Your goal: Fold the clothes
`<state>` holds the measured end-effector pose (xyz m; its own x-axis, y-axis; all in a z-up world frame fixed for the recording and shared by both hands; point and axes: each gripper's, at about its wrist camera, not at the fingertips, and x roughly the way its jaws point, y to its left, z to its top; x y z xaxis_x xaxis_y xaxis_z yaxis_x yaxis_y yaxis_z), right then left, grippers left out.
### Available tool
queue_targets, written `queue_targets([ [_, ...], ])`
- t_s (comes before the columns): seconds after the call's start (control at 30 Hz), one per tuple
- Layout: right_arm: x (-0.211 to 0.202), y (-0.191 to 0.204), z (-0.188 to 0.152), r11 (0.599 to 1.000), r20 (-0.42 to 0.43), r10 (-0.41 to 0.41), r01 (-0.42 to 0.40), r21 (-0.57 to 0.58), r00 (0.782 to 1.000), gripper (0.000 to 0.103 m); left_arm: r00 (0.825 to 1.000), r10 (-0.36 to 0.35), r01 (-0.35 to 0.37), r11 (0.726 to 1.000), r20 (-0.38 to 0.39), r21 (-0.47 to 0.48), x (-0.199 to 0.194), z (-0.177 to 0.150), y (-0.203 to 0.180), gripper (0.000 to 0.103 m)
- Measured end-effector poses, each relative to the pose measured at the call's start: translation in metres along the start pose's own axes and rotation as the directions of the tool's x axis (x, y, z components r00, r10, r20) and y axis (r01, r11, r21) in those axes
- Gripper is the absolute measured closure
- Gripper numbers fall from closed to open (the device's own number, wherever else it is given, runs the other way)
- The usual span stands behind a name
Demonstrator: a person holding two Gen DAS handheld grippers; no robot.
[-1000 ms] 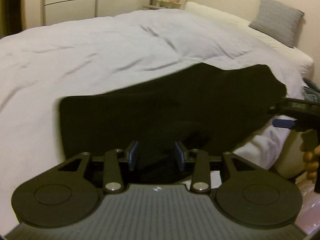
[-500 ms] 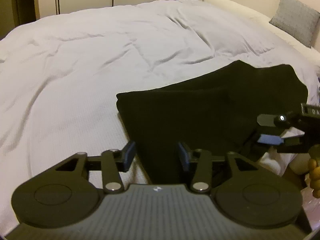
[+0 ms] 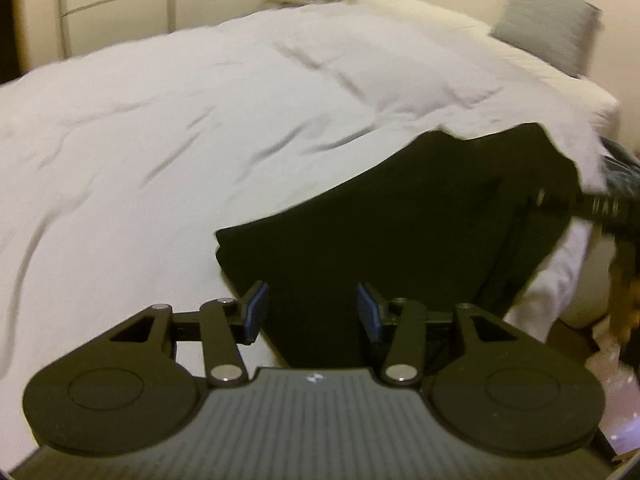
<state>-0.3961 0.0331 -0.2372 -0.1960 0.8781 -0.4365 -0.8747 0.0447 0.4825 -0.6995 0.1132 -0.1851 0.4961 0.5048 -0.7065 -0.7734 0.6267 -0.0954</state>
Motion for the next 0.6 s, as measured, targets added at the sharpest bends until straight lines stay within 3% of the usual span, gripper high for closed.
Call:
queue_targets([
  [0.1,-0.030,-0.039,0.019,0.993,0.079,-0.114,0.114,0.005,0.990,0.097,0.998,-0.058,0.060,0.996,-0.025,0.060,0.025,0.014,-0.022,0.058],
  [0.17,-0.033,-0.079,0.020,0.977,0.071,-0.204,0.199,0.072,0.976,0.097,0.994,-0.088,0.093,0.991,-0.062,0.096,0.045,0.020,-0.034,0.058],
  [0.23,-0.028,-0.124,0.012,0.952,0.010,-0.250,0.244,0.184,0.968,0.097,0.989,-0.106,0.119,0.985,-0.104,0.129,0.065,0.024,-0.044,0.058],
  [0.3,-0.025,-0.165,0.002,0.920,-0.056,-0.213,0.220,0.323,0.975,0.095,0.987,-0.089,0.111,0.980,-0.131,0.166,0.078,0.028,-0.050,0.058],
  [0.33,-0.027,-0.176,-0.002,0.904,-0.034,-0.171,0.171,0.392,0.985,0.094,0.987,-0.087,0.110,0.978,-0.136,0.175,0.081,0.029,-0.051,0.058],
  [0.37,-0.029,-0.180,-0.004,0.895,-0.006,-0.139,0.128,0.428,0.990,0.086,0.986,-0.088,0.112,0.977,-0.140,0.181,0.082,0.030,-0.051,0.058],
  [0.47,-0.034,-0.183,-0.002,0.893,0.044,-0.109,0.078,0.443,0.993,0.075,0.985,-0.089,0.118,0.973,-0.150,0.198,0.087,0.033,-0.050,0.057],
  [0.53,-0.029,-0.179,0.003,0.916,0.022,-0.114,0.097,0.389,0.993,0.080,0.982,-0.098,0.130,0.971,-0.160,0.203,0.089,0.035,-0.053,0.056],
  [0.57,-0.026,-0.176,0.007,0.932,0.002,-0.132,0.123,0.342,0.991,0.096,0.981,-0.104,0.137,0.969,-0.165,0.204,0.090,0.037,-0.054,0.056],
  [0.6,-0.025,-0.173,0.012,0.949,-0.004,-0.158,0.153,0.275,0.987,0.096,0.980,-0.109,0.143,0.967,-0.168,0.210,0.091,0.039,-0.056,0.056],
])
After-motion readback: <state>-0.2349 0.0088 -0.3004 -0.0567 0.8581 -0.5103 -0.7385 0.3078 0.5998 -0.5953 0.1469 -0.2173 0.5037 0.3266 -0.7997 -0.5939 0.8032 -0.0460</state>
